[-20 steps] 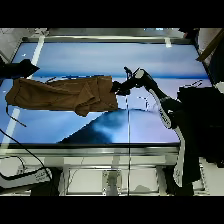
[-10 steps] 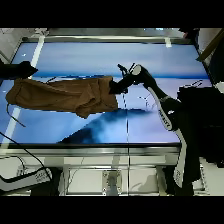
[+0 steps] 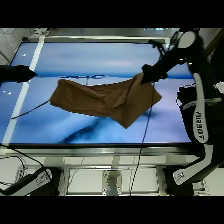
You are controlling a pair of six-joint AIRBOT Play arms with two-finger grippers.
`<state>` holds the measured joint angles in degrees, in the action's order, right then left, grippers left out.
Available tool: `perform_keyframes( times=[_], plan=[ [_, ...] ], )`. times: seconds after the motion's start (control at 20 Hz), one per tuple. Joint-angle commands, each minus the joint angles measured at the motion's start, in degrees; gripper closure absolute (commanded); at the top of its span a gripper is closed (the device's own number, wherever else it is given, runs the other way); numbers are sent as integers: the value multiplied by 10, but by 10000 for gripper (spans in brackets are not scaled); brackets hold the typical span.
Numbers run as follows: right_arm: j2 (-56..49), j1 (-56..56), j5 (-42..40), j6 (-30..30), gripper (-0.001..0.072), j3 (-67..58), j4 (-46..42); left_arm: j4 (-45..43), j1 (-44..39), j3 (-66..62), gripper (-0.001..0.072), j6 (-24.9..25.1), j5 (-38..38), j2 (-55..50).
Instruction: Fold the clothes and pants, and hang the long-sleeved shirts on hangers.
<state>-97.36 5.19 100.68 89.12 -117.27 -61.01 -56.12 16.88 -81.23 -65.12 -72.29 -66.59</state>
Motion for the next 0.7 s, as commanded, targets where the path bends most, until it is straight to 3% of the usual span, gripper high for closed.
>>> perform_keyframes(
  times=[0.0,0.1,0.35,0.65],
  plan=[
    [28,-24,-46,-15,700,1,-3,-5,-84,9,687,0,-6,-29],
    [17,-24,-118,3,701,15,0,-5,-157,9,687,0,0,-77],
    [-2,-54,-298,29,703,23,148,-52,-281,9,687,-5,92,-188],
    [-3,-10,-299,45,702,23,103,-49,-343,9,686,-41,169,-285]
  ],
)
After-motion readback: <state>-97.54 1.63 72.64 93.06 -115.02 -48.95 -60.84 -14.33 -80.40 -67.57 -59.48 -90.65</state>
